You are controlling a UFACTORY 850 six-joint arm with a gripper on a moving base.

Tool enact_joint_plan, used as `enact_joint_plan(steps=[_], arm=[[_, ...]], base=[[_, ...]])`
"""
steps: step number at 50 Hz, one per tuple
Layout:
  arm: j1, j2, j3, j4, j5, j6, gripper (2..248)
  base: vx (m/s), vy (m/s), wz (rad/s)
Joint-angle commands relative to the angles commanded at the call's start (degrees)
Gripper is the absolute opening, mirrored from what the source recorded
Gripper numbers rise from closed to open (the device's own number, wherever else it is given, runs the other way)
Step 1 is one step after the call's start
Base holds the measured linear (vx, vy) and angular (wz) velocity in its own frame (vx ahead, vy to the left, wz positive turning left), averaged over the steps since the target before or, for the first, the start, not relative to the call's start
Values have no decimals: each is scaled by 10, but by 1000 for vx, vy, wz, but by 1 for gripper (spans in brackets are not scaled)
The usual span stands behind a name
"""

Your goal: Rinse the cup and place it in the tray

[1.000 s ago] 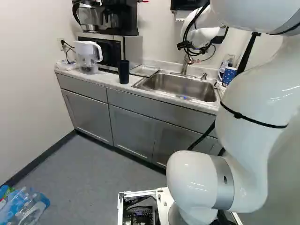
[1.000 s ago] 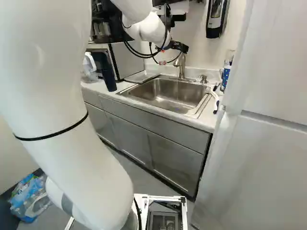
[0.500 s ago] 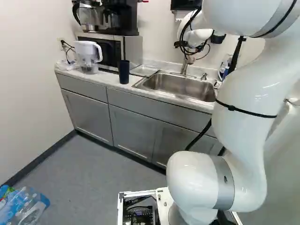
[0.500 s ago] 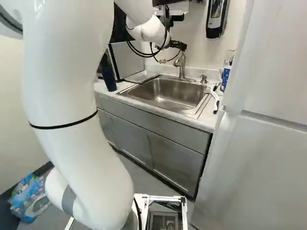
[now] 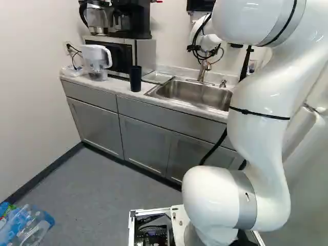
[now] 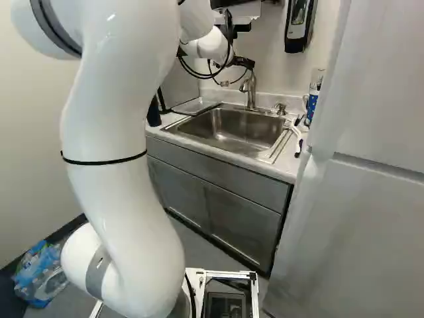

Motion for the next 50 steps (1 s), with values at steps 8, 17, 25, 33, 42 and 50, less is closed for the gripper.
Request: enact_joint_plan(steps=[8, 17, 25, 33, 42, 50], arm=[[3, -24, -28, 0, -15, 0, 247], [6, -50, -59, 0, -24, 0, 247], [9, -74, -88, 0, -24, 0, 247], [12, -98, -119, 0, -23, 0, 247], [12, -113, -137, 3, 5, 0, 247], [12, -113, -137, 6, 36, 0, 247]], base=[[0, 0, 0], [0, 0, 0], [0, 0, 0], [0, 0, 0], [0, 0, 0], [0, 0, 0]])
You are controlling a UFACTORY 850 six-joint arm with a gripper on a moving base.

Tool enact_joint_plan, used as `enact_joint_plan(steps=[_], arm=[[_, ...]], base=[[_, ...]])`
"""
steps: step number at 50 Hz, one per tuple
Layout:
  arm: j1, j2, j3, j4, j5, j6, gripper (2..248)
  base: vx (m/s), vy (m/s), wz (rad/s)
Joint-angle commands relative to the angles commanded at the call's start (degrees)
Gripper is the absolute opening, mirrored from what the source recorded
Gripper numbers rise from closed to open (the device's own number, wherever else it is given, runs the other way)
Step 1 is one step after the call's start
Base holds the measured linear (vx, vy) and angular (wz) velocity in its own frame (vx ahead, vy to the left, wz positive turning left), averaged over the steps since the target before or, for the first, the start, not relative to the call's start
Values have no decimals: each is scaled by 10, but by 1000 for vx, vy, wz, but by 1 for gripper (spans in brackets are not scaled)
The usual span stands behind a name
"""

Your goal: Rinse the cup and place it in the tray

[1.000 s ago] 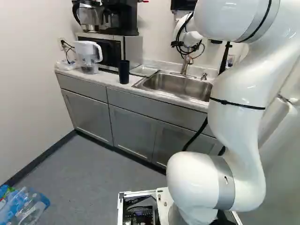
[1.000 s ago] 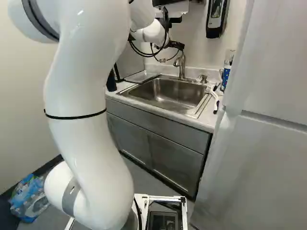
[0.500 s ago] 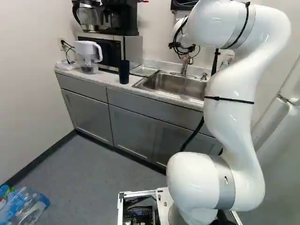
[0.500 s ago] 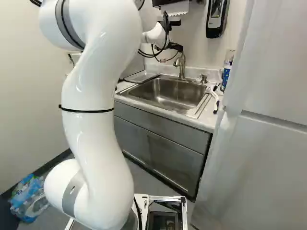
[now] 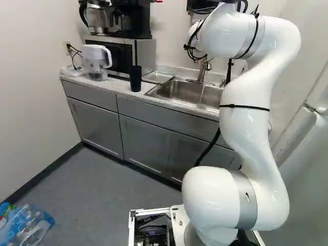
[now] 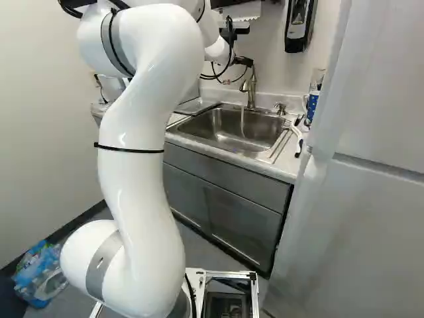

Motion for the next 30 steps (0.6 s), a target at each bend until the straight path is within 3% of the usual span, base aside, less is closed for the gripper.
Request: enact_joint_plan(steps=[13, 30], arm=[[-1, 7, 8, 0, 0, 0, 247], [-5, 54, 67, 0, 0, 0, 247]], base=[[0, 0, 0], [0, 0, 0]])
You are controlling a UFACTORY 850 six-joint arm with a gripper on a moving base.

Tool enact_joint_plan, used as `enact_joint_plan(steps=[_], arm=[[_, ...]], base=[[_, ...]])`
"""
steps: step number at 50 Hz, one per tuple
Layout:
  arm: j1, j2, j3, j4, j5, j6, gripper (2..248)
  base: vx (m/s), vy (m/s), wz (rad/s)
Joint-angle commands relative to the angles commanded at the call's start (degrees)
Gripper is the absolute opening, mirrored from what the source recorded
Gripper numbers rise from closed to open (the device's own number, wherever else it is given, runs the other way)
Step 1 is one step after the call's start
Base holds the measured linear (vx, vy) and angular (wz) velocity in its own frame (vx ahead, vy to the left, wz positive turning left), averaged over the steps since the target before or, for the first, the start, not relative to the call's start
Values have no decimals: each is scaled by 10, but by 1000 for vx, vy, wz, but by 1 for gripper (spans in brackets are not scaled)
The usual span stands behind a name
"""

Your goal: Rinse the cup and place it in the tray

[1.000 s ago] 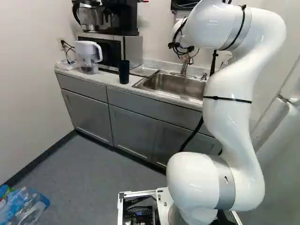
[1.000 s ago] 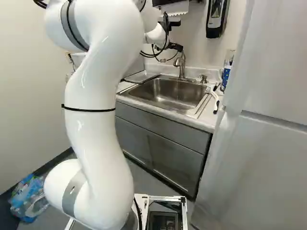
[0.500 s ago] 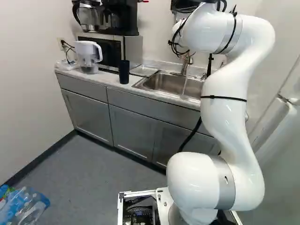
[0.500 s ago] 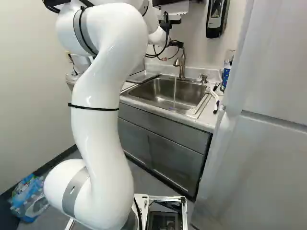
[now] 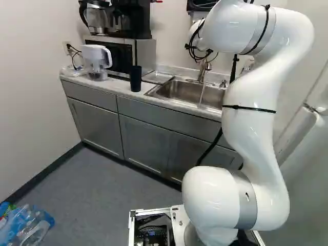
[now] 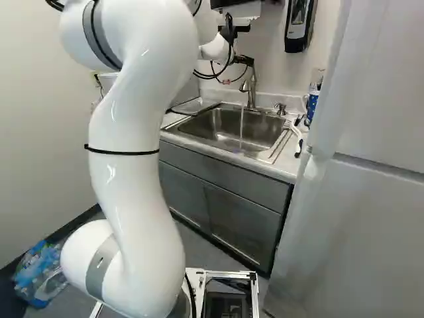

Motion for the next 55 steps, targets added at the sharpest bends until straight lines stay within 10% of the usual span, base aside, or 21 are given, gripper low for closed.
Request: enact_joint_plan(steps=[30, 55], arm=[[-24, 79, 93, -38, -8, 0, 247], [-35, 150, 173, -45, -109, 0, 247]], base=[[0, 0, 0], [0, 0, 0]])
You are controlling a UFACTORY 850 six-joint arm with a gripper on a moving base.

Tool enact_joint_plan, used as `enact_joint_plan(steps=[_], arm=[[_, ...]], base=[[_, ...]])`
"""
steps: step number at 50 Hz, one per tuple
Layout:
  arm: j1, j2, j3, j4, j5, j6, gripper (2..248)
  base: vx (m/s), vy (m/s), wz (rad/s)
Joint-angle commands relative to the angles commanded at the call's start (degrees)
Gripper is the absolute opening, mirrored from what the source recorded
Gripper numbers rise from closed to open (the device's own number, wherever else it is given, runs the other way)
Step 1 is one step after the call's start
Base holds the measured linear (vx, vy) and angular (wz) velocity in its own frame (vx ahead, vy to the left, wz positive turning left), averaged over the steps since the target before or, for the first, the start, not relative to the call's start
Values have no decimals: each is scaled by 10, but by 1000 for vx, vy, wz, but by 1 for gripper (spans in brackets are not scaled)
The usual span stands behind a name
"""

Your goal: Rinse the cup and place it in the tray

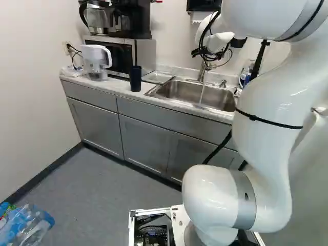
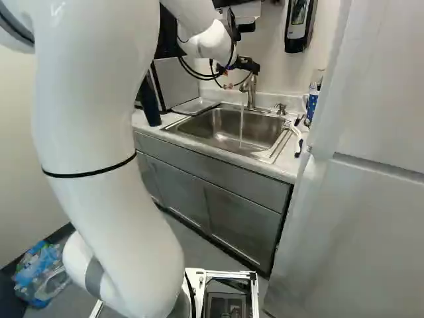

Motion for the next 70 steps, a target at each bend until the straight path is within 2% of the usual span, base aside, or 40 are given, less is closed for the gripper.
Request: enact_joint_plan(steps=[22, 35, 45, 70], arm=[[-10, 62, 67, 0, -124, 0, 247], [-11, 64, 69, 0, -194, 0, 247], [-5, 67, 72, 0, -196, 0, 247], [37, 84, 90, 0, -196, 0, 247]], base=[[0, 0, 0], [0, 0, 0], [0, 0, 0], [0, 0, 0]])
